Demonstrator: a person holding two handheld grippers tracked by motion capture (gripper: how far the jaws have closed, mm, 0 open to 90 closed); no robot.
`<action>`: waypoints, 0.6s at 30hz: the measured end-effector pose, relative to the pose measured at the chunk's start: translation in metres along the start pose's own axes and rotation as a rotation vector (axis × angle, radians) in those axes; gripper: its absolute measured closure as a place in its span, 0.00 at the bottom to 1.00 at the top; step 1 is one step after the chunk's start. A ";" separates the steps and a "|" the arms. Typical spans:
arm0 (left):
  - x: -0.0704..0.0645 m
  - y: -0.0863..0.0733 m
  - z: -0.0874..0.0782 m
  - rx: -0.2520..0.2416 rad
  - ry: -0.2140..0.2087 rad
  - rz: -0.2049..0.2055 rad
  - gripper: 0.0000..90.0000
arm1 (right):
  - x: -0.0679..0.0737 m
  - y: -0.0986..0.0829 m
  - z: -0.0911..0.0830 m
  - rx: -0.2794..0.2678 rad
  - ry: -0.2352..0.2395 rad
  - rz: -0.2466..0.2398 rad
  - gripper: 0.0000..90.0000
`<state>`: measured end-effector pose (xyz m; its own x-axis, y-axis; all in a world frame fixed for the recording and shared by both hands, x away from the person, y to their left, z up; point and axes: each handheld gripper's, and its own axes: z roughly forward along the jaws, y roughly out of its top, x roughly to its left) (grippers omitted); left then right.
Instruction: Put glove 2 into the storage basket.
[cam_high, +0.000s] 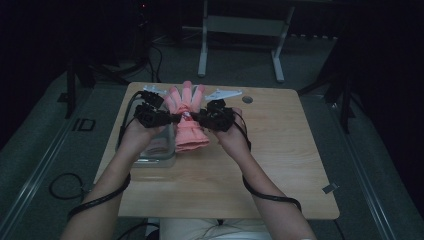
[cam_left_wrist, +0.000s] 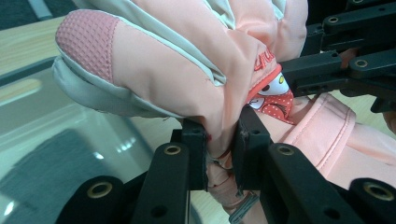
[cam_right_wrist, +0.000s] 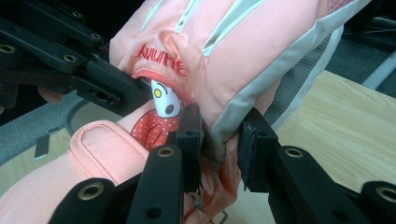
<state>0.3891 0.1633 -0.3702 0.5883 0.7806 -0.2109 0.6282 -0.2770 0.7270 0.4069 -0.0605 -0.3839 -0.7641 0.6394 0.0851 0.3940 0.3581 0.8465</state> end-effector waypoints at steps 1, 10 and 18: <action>0.002 -0.001 -0.003 -0.004 0.004 -0.004 0.85 | 0.002 0.002 0.002 0.002 0.003 -0.001 0.80; 0.029 -0.016 -0.026 -0.022 0.036 -0.065 0.85 | 0.022 0.020 0.030 0.017 0.042 -0.030 0.80; 0.052 -0.026 -0.044 -0.029 0.068 -0.105 0.85 | 0.040 0.037 0.058 0.034 0.072 -0.051 0.80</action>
<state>0.3812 0.2363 -0.3714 0.4832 0.8412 -0.2428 0.6693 -0.1762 0.7218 0.4202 0.0178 -0.3794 -0.8177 0.5698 0.0812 0.3699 0.4121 0.8327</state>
